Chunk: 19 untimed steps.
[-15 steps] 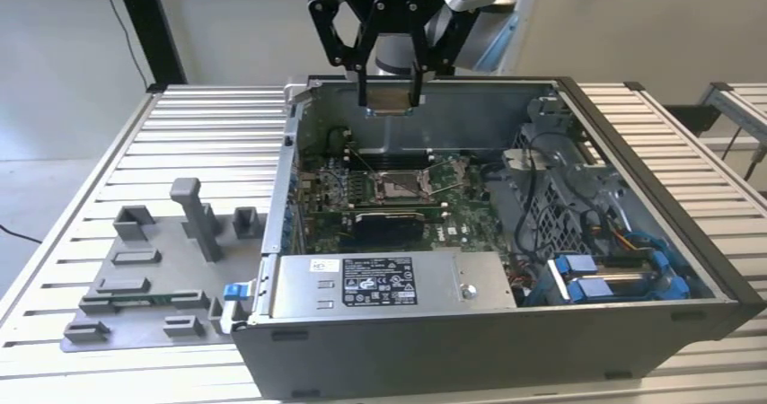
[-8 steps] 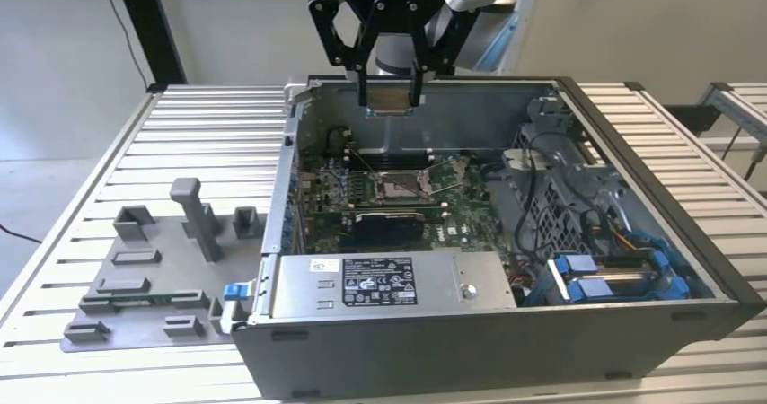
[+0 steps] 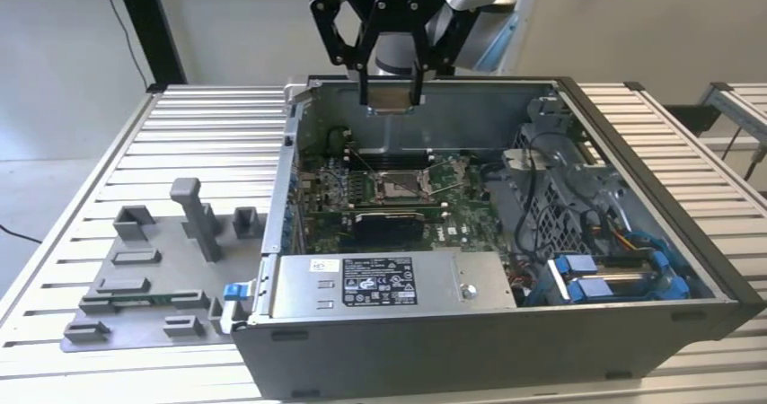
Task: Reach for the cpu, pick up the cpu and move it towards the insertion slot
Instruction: 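Pick up the cpu and move it towards the insertion slot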
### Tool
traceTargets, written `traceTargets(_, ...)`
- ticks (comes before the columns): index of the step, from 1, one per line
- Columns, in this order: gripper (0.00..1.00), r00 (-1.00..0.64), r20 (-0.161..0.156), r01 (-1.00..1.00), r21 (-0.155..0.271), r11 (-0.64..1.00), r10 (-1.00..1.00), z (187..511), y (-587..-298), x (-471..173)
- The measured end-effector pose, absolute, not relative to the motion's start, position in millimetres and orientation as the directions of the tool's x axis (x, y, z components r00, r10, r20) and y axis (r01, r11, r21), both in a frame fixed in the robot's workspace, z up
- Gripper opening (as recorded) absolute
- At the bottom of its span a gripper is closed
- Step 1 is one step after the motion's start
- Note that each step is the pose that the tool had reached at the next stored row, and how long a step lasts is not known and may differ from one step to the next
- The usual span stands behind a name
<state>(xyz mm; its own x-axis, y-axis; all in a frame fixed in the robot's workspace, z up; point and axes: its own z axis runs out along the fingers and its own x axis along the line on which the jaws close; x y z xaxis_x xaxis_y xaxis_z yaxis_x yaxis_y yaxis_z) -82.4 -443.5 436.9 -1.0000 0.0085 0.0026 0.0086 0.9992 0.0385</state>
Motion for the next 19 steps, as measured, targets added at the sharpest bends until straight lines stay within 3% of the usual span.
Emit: traceTargets(19, 0.00, -1.000, 0.002, 0.013, 0.039, 0.999, 0.013, 436.0, -431.8, -70.9)
